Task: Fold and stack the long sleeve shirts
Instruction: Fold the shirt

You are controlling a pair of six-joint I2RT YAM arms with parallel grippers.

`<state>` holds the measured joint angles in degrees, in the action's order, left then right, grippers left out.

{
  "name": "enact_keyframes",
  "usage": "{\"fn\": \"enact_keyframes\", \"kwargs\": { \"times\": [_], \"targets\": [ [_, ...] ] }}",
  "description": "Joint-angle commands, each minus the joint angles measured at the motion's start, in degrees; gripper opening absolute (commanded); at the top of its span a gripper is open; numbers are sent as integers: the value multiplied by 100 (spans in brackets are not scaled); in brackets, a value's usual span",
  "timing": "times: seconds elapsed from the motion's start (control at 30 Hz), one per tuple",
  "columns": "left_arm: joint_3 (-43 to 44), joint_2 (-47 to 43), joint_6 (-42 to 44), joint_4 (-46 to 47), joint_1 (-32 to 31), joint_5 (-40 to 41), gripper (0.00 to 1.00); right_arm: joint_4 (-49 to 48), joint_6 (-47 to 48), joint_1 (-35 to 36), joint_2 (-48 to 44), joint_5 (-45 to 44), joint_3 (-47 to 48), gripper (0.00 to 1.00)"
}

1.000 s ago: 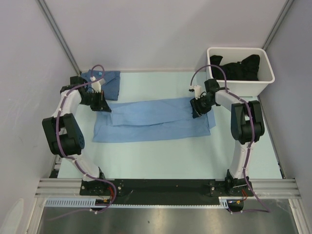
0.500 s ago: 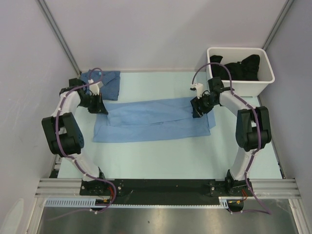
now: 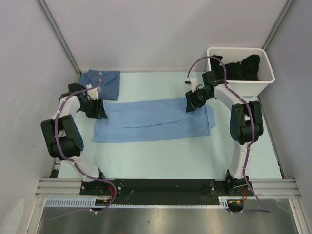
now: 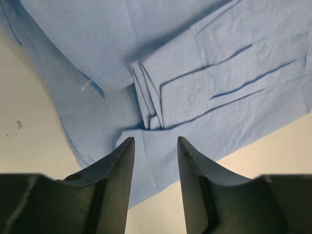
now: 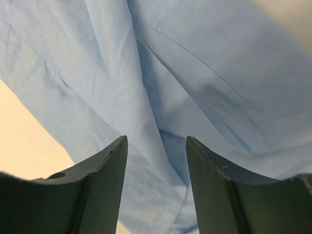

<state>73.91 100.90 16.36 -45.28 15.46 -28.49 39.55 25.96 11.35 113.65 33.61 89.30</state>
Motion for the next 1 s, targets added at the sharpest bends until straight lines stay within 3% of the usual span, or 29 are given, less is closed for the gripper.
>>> {"fn": "enact_keyframes", "kwargs": {
  "times": [0.0,0.17,0.27,0.3,0.37,0.47,0.57,0.63,0.67,0.7,0.77,0.97],
  "targets": [
    [-175,-755,604,63,18,-279,49,-289,-441,235,351,32,316,55],
    [-263,-853,992,-174,-140,-271,51,-422,-443,516,808,-266,448,51],
    [-342,-879,992,-192,-228,-227,51,-430,-240,649,992,-740,352,37],
    [-368,-940,1009,-166,-228,-227,51,-561,-240,666,1036,-1037,326,24],
    [-386,-993,1245,-227,-228,-262,51,-676,-328,701,1220,-1425,430,11],
    [-334,-1037,1648,-297,-228,-148,53,-835,-346,745,1397,-1927,623,6],
    [-115,-994,2211,-464,-245,-288,53,-660,-319,789,1503,-1884,957,11],
    [96,-854,2476,-674,-315,-306,54,-309,-372,772,1328,-1735,1125,20],
    [297,-801,2660,-719,-386,-271,54,-203,-424,685,1188,-1621,1125,26],
    [395,-757,2758,-780,-421,-254,54,-72,-590,614,1021,-1385,1099,39],
    [554,-651,2943,-825,-509,-271,56,17,-749,465,424,-1208,845,50],
    [274,-747,3601,-650,-1027,-131,56,141,-873,42,-1115,-1109,-727,51]
  ]
}}
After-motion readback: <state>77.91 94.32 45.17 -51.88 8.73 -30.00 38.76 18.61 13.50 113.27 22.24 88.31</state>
